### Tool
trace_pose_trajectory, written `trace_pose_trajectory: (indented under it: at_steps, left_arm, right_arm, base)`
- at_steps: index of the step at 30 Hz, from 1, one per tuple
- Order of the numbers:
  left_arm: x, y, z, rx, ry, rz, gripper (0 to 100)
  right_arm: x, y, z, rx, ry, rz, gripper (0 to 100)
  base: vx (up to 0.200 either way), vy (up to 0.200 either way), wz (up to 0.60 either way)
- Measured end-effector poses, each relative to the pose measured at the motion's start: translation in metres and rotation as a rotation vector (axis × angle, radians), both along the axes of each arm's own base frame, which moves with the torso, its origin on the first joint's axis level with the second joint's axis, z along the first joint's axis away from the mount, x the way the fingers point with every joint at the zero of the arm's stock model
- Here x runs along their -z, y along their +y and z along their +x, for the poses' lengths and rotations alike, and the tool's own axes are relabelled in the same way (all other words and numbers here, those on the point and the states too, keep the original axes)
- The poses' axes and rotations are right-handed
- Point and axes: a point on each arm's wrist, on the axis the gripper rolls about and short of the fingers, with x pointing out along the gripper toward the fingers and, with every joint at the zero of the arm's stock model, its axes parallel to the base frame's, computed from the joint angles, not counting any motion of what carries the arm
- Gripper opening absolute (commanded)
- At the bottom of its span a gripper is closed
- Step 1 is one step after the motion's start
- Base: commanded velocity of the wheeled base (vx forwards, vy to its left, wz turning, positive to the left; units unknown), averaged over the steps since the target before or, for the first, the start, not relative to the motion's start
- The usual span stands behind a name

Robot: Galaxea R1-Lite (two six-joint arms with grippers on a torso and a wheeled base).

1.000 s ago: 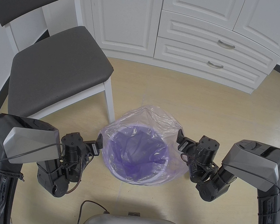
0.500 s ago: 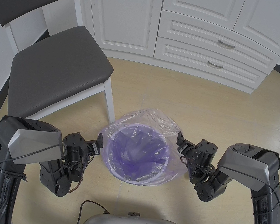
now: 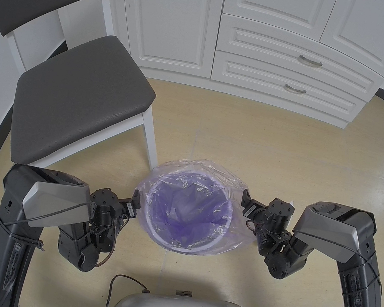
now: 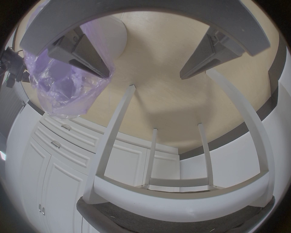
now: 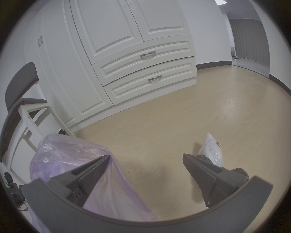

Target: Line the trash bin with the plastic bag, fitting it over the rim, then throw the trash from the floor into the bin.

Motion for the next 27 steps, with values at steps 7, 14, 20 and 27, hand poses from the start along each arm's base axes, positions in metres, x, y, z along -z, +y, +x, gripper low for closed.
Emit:
trace_pose_trajectory:
  at_steps: [7, 14, 20, 27]
  left_arm:
    - [-0.004, -0.001, -0.006, 0.007, 0.005, 0.002, 100]
    - [-0.026, -0.005, -0.030, 0.067, 0.015, 0.006, 100]
    - [-0.045, -0.018, -0.056, 0.168, 0.016, 0.005, 100]
    - [-0.055, -0.019, -0.060, 0.178, -0.002, -0.008, 100]
  right_arm:
    - [-0.010, 0.006, -0.011, -0.023, -0.007, 0.001, 100]
    - [-0.048, 0.021, -0.040, -0.106, -0.029, 0.011, 100]
    - [-0.070, 0.041, -0.060, -0.203, -0.052, 0.023, 100]
    - [-0.067, 0.064, -0.045, -0.244, -0.068, 0.014, 100]
  base:
    - [0.000, 0.000, 0.00]
    - [0.000, 0.000, 0.00]
    - [0.000, 0.000, 0.00]
    - [0.000, 0.000, 0.00]
